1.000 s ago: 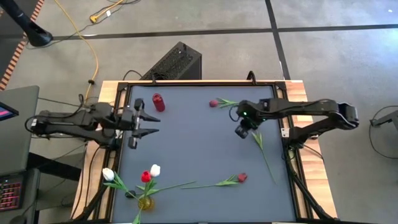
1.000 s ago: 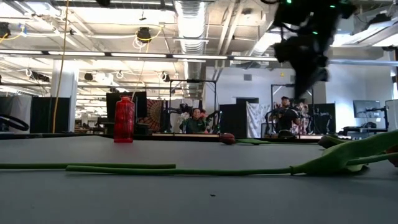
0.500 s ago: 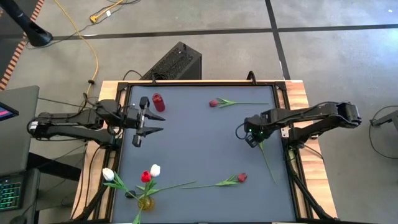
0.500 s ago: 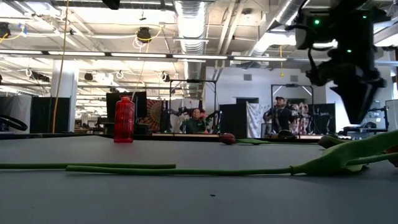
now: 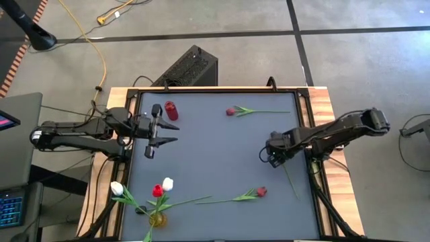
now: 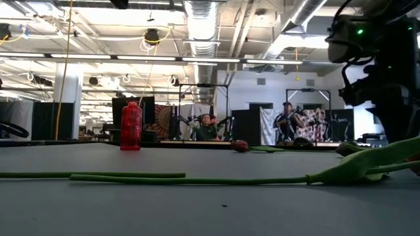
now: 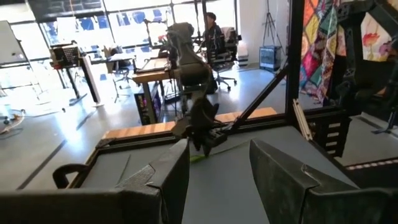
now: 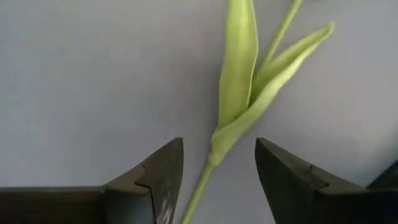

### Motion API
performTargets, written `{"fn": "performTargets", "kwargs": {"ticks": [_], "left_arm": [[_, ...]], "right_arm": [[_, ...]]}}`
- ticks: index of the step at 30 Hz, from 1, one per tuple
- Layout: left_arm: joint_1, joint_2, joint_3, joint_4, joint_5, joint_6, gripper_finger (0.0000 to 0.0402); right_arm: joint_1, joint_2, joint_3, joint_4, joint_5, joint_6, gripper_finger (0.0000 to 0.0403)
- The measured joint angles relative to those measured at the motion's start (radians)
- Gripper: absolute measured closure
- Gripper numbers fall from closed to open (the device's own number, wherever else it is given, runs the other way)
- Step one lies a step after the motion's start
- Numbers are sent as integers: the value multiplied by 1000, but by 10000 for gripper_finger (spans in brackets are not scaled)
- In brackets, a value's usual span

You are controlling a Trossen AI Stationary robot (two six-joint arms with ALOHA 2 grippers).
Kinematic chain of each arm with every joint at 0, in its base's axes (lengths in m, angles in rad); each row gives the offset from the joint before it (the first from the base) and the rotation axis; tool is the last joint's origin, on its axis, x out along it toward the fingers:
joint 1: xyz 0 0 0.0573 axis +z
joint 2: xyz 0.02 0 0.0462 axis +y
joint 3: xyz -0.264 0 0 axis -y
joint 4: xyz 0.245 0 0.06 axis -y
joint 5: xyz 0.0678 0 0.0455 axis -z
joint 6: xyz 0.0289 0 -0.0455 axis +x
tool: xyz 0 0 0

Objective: Sort flowers into vase by color
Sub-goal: Put the right black tulip into the red vase

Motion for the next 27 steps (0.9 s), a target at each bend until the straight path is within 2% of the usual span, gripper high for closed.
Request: {"fn": "performTargets", "kwargs": {"ticks": [7, 14, 18, 25, 27], "left_arm": [[0, 0, 0, -8, 1, -14, 243], [0, 0, 0, -9, 1, -32, 243], [0, 0, 0, -16, 2, -41, 243], [0, -2, 0, -19, 4, -42, 243], [0, -3, 0, -18, 3, -44, 243]], "right_arm": [[81, 0, -46, 25, 1, 123, 192], [96, 0, -91, 135, 12, 158, 215], [98, 29, -104, 176, 29, 180, 259], [129, 82, -75, 190, 65, 174, 377], [135, 72, -51, 160, 96, 173, 388]]}}
